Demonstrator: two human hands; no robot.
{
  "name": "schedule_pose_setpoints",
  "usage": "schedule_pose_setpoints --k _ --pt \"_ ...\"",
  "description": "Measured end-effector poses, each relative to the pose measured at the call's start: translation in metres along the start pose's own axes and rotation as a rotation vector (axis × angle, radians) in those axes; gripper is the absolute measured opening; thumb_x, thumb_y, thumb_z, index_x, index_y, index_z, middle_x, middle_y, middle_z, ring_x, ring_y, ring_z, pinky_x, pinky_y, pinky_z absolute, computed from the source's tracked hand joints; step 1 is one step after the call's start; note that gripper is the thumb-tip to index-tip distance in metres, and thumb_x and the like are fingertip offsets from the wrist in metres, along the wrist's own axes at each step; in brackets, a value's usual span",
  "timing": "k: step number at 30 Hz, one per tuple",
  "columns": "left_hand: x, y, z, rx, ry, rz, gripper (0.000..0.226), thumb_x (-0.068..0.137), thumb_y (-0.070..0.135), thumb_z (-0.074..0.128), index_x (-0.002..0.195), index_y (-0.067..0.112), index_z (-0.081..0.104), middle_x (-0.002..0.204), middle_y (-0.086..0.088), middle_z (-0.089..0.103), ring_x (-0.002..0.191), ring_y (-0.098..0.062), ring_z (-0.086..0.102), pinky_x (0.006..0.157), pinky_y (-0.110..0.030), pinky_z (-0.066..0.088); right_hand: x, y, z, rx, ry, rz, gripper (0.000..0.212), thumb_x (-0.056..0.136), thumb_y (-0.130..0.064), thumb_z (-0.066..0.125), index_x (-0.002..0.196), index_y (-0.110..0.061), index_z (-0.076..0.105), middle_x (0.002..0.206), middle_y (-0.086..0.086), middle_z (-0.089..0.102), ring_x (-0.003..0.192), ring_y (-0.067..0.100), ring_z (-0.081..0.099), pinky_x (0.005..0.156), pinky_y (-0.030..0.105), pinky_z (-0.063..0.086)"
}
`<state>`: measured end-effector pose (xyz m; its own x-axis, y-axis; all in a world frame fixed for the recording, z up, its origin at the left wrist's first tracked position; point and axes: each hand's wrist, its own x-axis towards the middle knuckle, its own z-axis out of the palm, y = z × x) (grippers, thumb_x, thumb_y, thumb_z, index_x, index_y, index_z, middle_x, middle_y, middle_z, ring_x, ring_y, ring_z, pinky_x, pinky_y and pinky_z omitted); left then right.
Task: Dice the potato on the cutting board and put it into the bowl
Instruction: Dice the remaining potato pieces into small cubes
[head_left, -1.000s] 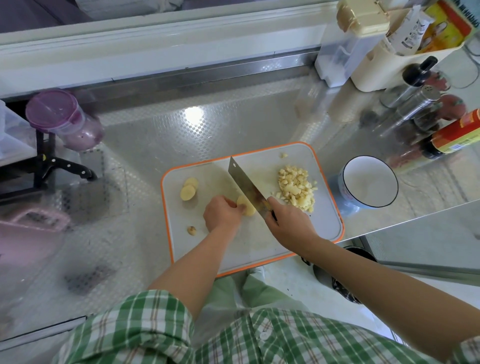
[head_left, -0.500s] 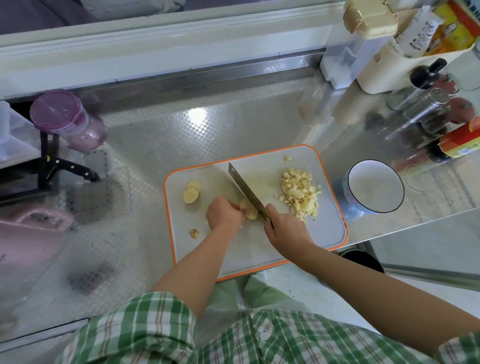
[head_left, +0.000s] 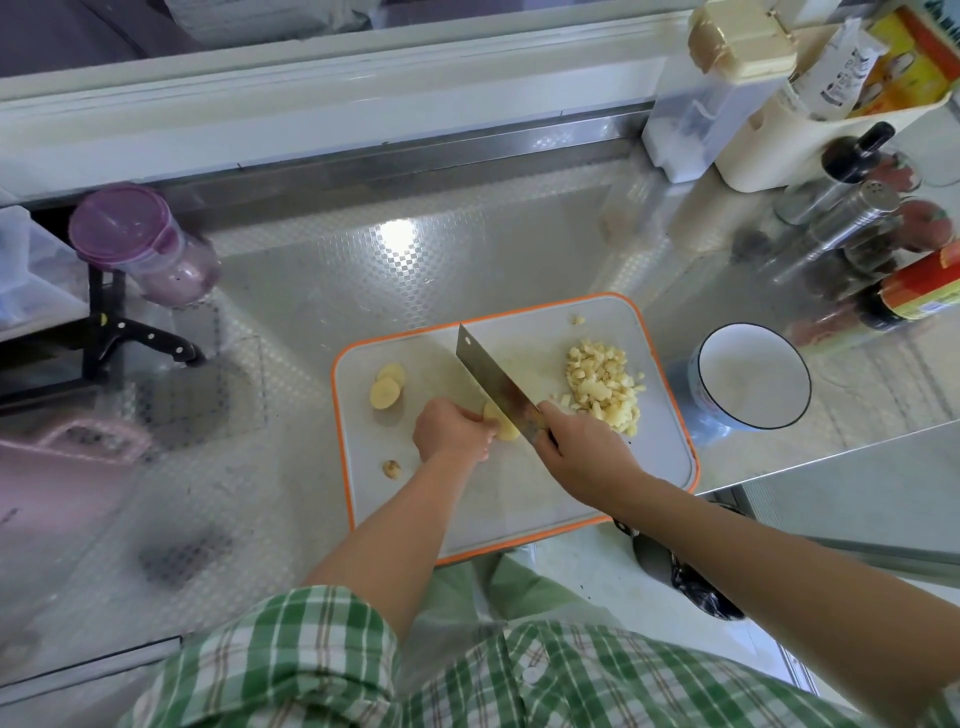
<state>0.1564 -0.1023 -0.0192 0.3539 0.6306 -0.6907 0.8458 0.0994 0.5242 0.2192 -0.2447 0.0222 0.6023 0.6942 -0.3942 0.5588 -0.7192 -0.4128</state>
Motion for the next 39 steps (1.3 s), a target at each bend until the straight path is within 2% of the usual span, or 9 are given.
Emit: schedule_pose_setpoints --k 7,13,16,20,23,29,35,39 --pt "0.0 0.003 0.001 0.028 0.009 0.01 0.023 0.075 0.02 0.079 0.058 0.016 0.065 0.058 -0.004 0.07 0.053 -0.015 0.069 0.077 -0.031 0.059 -0.002 0.0 0.015 0.029 0.012 0.031 0.012 0.096 -0.018 0.039 0.086 -0.016 0.032 0.058 0.004 0.037 0.055 0.029 0.042 0.05 0.032 0.03" --pt "0.0 0.003 0.0 -0.01 -0.018 -0.01 0.019 0.073 0.018 0.082 0.063 0.016 0.066 0.063 -0.005 0.071 0.053 -0.018 0.07 0.074 -0.033 0.06 0.003 -0.002 0.027 -0.018 0.051 0.06 0.009 0.098 -0.022 0.038 0.098 -0.013 0.04 0.064 0.008 0.045 0.061 0.034 0.049 0.054 0.039 0.041" --pt "0.0 0.002 -0.001 -0.031 -0.033 -0.019 0.018 0.074 0.019 0.082 0.064 0.015 0.067 0.063 -0.004 0.071 0.054 -0.018 0.07 0.075 -0.032 0.059 0.002 0.0 0.024 0.036 0.081 0.054 0.01 0.1 -0.022 0.038 0.093 -0.016 0.036 0.059 0.005 0.042 0.058 0.033 0.047 0.052 0.038 0.037" --pt "0.0 0.001 -0.001 -0.073 -0.025 -0.03 0.023 0.072 0.015 0.083 0.059 0.012 0.064 0.059 -0.005 0.069 0.051 -0.019 0.068 0.073 -0.036 0.06 0.002 -0.001 0.011 0.117 0.095 0.029 0.011 0.098 -0.019 0.04 0.088 -0.014 0.038 0.059 0.011 0.049 0.055 0.031 0.048 0.052 0.043 0.04" --pt "0.0 0.001 0.0 -0.062 -0.021 -0.025 0.023 0.071 0.017 0.083 0.058 0.013 0.065 0.056 -0.003 0.068 0.049 -0.017 0.067 0.073 -0.035 0.06 0.0 0.0 0.002 0.067 0.041 0.0 0.012 0.098 -0.02 0.039 0.086 -0.017 0.036 0.06 0.011 0.048 0.056 0.029 0.048 0.052 0.04 0.038" --pt "0.0 0.002 -0.001 -0.08 -0.02 -0.042 0.021 0.07 0.017 0.084 0.062 0.013 0.064 0.058 -0.004 0.069 0.053 -0.018 0.069 0.077 -0.035 0.059 -0.005 0.0 0.006 0.059 -0.005 0.007 0.016 0.098 -0.02 0.039 0.084 -0.017 0.032 0.056 0.003 0.036 0.049 0.021 0.034 0.047 0.032 0.025" --pt "-0.001 0.006 -0.002 -0.058 -0.019 -0.037 0.02 0.074 0.016 0.082 0.065 0.012 0.064 0.062 -0.005 0.069 0.055 -0.019 0.07 0.075 -0.034 0.06 -0.004 -0.003 0.012 0.063 -0.015 0.017 0.013 0.096 -0.017 0.039 0.084 -0.014 0.034 0.056 0.004 0.036 0.051 0.024 0.036 0.047 0.032 0.025" --pt "-0.002 0.008 -0.005 -0.088 -0.042 -0.051 0.021 0.075 0.014 0.081 0.067 0.011 0.062 0.068 -0.009 0.07 0.058 -0.021 0.07 0.068 -0.029 0.059 0.001 -0.002 0.02 0.057 0.014 0.019 0.012 0.095 -0.017 0.041 0.086 -0.012 0.036 0.057 0.006 0.038 0.055 0.031 0.042 0.049 0.034 0.03"
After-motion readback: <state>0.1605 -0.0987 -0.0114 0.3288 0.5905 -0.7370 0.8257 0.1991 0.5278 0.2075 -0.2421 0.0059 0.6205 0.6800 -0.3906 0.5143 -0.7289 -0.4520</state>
